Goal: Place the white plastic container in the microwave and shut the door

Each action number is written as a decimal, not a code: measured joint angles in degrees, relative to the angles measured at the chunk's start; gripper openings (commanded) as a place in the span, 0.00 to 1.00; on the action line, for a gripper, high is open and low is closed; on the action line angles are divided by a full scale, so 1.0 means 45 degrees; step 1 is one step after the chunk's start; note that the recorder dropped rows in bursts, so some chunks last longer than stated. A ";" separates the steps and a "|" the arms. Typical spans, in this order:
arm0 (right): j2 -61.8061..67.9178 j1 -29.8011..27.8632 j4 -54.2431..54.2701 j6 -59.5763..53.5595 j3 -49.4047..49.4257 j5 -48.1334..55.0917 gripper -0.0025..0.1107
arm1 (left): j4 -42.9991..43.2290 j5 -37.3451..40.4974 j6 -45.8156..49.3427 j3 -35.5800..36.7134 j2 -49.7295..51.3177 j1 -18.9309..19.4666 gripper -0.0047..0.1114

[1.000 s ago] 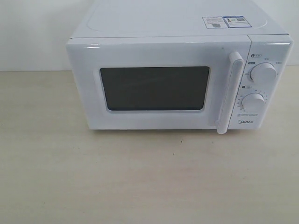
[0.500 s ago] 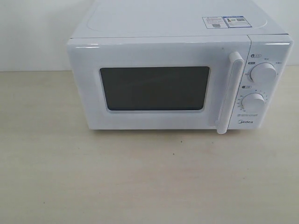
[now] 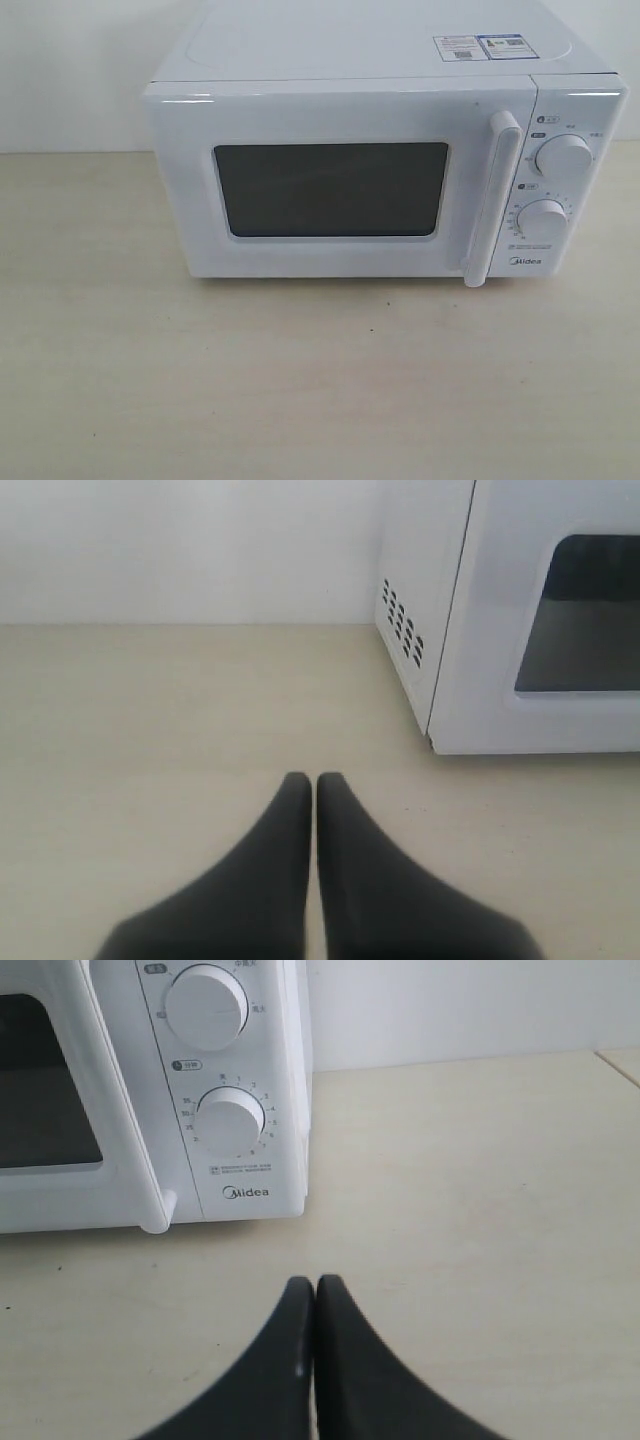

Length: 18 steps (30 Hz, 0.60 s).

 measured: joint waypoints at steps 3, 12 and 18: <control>0.0000 0.0000 0.0000 0.0000 0.0000 0.0000 0.02 | -0.0002 0.0104 -0.0207 0.0000 0.0000 0.0000 0.08; 0.0000 0.0000 0.0000 0.0000 0.0000 0.0000 0.02 | 0.0026 0.0156 -0.1638 0.0000 0.0000 -0.0111 0.08; 0.0000 0.0000 0.0000 0.0000 0.0000 0.0000 0.02 | 0.0026 0.0156 -0.1674 0.0000 0.0000 -0.0607 0.08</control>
